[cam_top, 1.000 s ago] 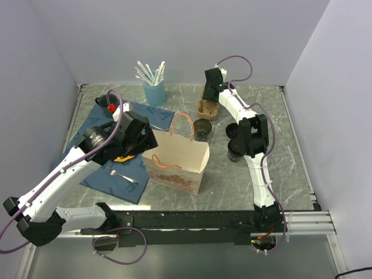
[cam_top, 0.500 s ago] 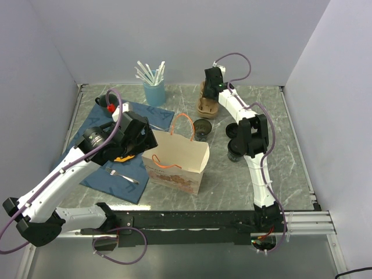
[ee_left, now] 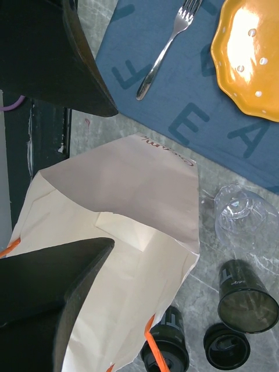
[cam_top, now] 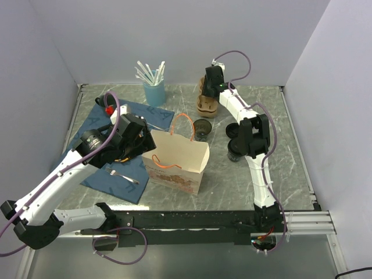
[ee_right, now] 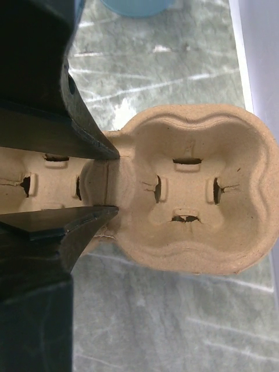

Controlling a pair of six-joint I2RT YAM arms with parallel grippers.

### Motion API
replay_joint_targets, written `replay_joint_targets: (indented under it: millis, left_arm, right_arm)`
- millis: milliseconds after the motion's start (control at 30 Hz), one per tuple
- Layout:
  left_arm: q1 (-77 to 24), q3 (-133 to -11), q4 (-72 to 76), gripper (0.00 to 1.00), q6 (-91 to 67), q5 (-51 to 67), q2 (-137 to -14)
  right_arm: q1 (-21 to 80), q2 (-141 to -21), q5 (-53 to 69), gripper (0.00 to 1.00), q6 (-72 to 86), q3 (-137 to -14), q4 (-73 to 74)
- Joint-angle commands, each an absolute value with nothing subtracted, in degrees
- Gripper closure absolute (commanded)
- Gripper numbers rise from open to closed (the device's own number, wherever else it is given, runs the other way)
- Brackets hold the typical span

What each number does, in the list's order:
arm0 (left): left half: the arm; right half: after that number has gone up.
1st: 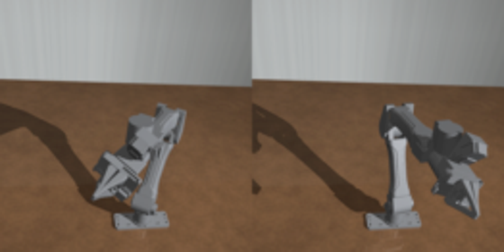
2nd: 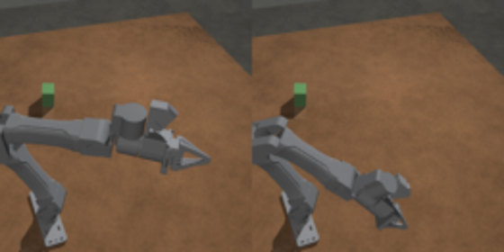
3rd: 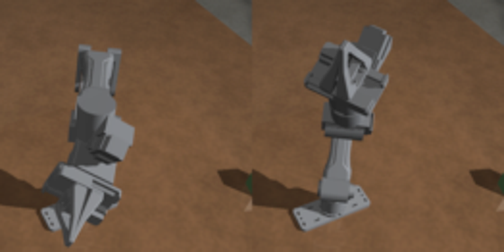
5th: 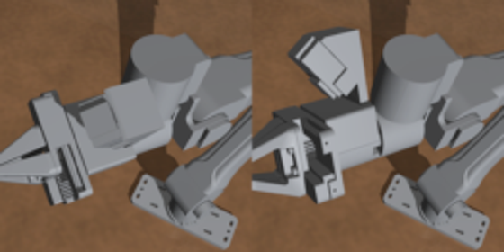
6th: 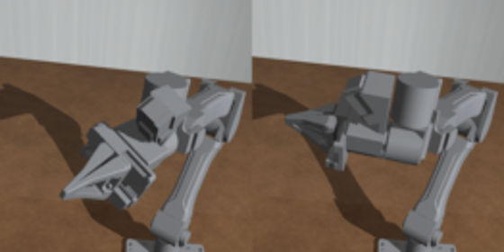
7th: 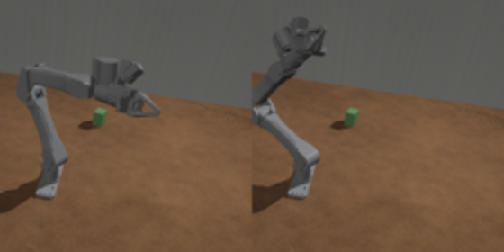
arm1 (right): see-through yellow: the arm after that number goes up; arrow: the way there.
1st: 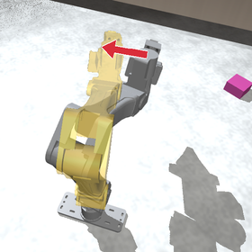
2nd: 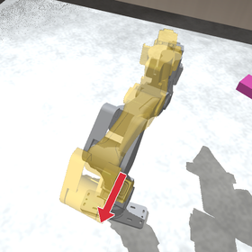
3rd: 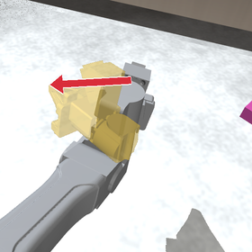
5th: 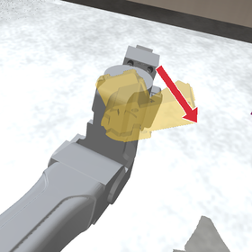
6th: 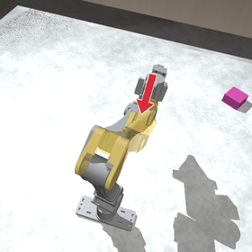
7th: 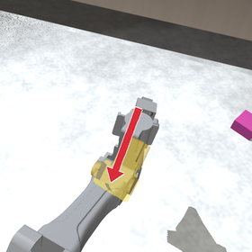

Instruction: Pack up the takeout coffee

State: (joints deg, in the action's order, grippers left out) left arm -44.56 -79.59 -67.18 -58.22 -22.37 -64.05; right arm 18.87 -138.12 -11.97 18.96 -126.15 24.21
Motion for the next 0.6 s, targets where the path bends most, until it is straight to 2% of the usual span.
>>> replay_joint_targets:
  millis: [0, 367, 567]
  left_arm:
    - [-44.3, -80.4, -67.7, 0.09, -58.3, -24.4, -63.2]
    - [-44.3, -84.3, -69.5, 0.10, -57.7, -26.4, -63.8]
    - [-43.2, -86.3, -69.7, 0.10, -55.9, -26.5, -64.3]
  right_arm:
    - [18.6, -130.3, -10.0, 0.66, 16.6, -128.1, 20.0]
    - [17.7, -123.3, -2.3, 0.66, 12.6, -130.2, 19.8]
    - [17.8, -114.1, 5.1, 0.68, 11.4, -127.4, 21.7]
